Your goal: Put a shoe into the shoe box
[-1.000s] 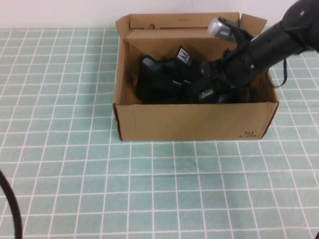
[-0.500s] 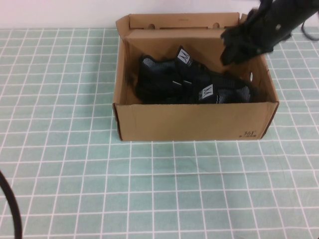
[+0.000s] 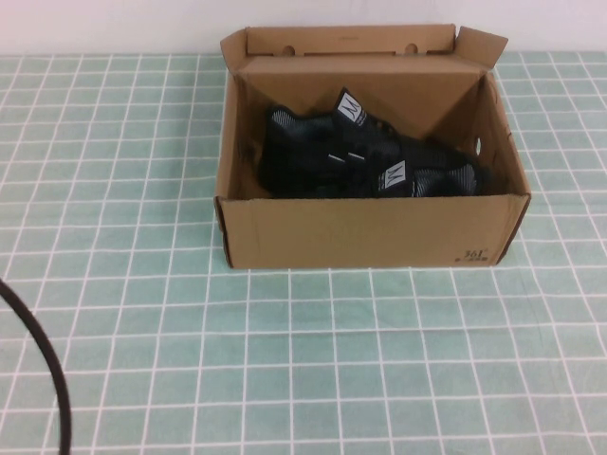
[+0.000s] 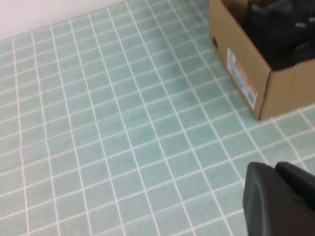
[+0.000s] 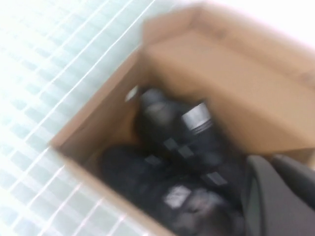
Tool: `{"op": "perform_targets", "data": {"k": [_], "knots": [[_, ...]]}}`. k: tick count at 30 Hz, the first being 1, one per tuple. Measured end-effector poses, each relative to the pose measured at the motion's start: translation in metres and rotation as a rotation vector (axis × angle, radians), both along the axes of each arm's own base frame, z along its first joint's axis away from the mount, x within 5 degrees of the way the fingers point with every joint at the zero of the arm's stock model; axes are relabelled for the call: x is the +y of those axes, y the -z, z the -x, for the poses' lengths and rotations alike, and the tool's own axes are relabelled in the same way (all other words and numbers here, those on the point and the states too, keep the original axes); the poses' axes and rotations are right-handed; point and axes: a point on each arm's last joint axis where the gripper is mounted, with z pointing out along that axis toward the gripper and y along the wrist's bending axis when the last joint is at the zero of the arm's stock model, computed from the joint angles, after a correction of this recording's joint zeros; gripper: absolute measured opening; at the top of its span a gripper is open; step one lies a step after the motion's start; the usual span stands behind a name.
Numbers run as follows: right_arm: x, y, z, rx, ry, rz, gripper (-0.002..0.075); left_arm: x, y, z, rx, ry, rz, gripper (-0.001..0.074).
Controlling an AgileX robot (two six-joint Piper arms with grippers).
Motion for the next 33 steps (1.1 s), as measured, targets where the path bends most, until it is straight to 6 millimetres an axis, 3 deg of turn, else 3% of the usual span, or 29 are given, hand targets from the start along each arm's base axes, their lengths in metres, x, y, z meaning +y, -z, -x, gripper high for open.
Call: {"op": "perform_targets", "data": {"k": [4, 6, 10, 18, 23, 27, 30, 33], "knots": [[-0.020, -0.019, 0.045, -0.135, 0.090, 0.028, -0.0003, 0.000, 0.015, -0.002, 0.032, 0.006, -0.016, -0.0002], [-0.029, -0.017, 0.068, -0.177, 0.125, 0.045, -0.0003, 0.000, 0.021, 0.000, 0.017, 0.007, -0.015, -0.0002], [-0.043, 0.011, 0.103, -0.207, 0.166, 0.071, -0.0003, -0.003, 0.033, 0.004, -0.048, 0.030, 0.046, -0.0003], [-0.063, 0.098, 0.166, -0.261, 0.228, 0.044, -0.0004, -0.005, 0.053, 0.014, -0.131, 0.051, 0.103, -0.0003], [-0.070, 0.156, 0.187, -0.237, 0.281, -0.005, -0.0005, -0.005, 0.053, 0.014, -0.132, 0.053, 0.107, -0.0003], [-0.073, 0.197, 0.192, -0.263, 0.311, -0.030, -0.0005, -0.005, 0.053, 0.014, -0.132, 0.054, 0.109, -0.0004], [-0.074, 0.218, 0.193, -0.291, 0.326, -0.039, -0.0005, -0.005, 0.053, 0.014, -0.132, 0.054, 0.109, -0.0004], [-0.075, 0.227, 0.193, -0.306, 0.334, -0.046, -0.0005, -0.005, 0.053, 0.014, -0.132, 0.053, 0.111, -0.0004]]}}
